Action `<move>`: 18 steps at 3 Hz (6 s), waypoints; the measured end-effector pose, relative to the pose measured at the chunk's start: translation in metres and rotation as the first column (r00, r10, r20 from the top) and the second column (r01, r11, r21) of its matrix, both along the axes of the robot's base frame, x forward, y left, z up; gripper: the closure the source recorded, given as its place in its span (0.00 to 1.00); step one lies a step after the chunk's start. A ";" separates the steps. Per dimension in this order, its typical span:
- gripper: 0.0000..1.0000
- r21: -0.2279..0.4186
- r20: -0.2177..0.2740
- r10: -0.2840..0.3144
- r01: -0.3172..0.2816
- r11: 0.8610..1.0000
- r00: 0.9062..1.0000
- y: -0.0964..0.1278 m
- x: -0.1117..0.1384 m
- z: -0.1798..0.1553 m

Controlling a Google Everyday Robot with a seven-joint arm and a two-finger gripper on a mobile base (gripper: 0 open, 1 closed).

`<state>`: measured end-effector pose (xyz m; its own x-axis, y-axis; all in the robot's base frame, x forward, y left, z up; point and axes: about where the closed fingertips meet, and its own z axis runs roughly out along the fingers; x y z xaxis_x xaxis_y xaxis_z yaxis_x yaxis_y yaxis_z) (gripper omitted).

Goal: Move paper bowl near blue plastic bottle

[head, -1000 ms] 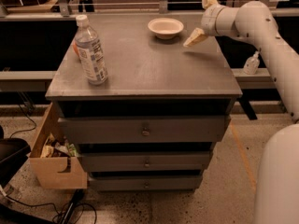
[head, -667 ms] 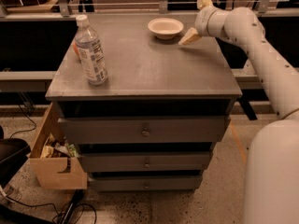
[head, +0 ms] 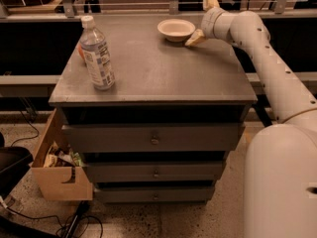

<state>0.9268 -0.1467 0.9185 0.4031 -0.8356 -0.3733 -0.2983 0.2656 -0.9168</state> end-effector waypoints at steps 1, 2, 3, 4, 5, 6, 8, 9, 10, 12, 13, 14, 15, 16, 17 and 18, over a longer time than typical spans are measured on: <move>0.00 -0.002 0.006 0.008 -0.008 1.000 1.000 0.004 0.007 -0.005; 0.17 -0.006 0.006 0.019 -0.019 1.000 1.000 0.010 0.011 -0.012; 0.41 -0.005 0.004 0.022 -0.022 1.000 1.000 0.013 0.011 -0.013; 0.65 -0.005 0.002 0.026 -0.026 1.000 1.000 0.017 0.012 -0.015; 0.88 -0.004 0.000 0.030 -0.030 1.000 1.000 0.019 0.012 -0.017; 1.00 -0.004 -0.002 0.033 -0.033 0.999 0.999 0.023 0.013 -0.018; 1.00 -0.017 -0.009 0.055 -0.055 0.998 0.998 0.022 0.008 -0.009; 1.00 -0.039 -0.004 0.092 -0.092 0.995 0.996 0.019 -0.003 0.017; 1.00 -0.042 -0.009 0.138 -0.139 0.989 0.990 0.020 -0.024 0.048; 1.00 -0.042 -0.126 0.213 -0.220 0.975 0.969 0.032 -0.129 0.116; 1.00 -0.006 -0.203 0.264 -0.271 0.963 0.943 0.051 -0.177 0.125; 1.00 0.064 -0.291 0.296 -0.290 0.955 0.910 0.068 -0.236 0.133; 1.00 0.103 -0.401 0.287 -0.268 0.958 0.870 0.081 -0.289 0.124; 1.00 0.110 -0.547 0.227 -0.199 0.974 0.806 0.083 -0.345 0.092; 1.00 0.109 -0.542 0.234 -0.208 0.972 0.807 0.086 -0.343 0.092; 1.00 0.066 -0.540 0.210 -0.208 0.976 0.815 0.091 -0.334 0.089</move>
Offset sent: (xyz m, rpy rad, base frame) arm 0.0154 0.0097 -0.0153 -0.0115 -0.0112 0.0247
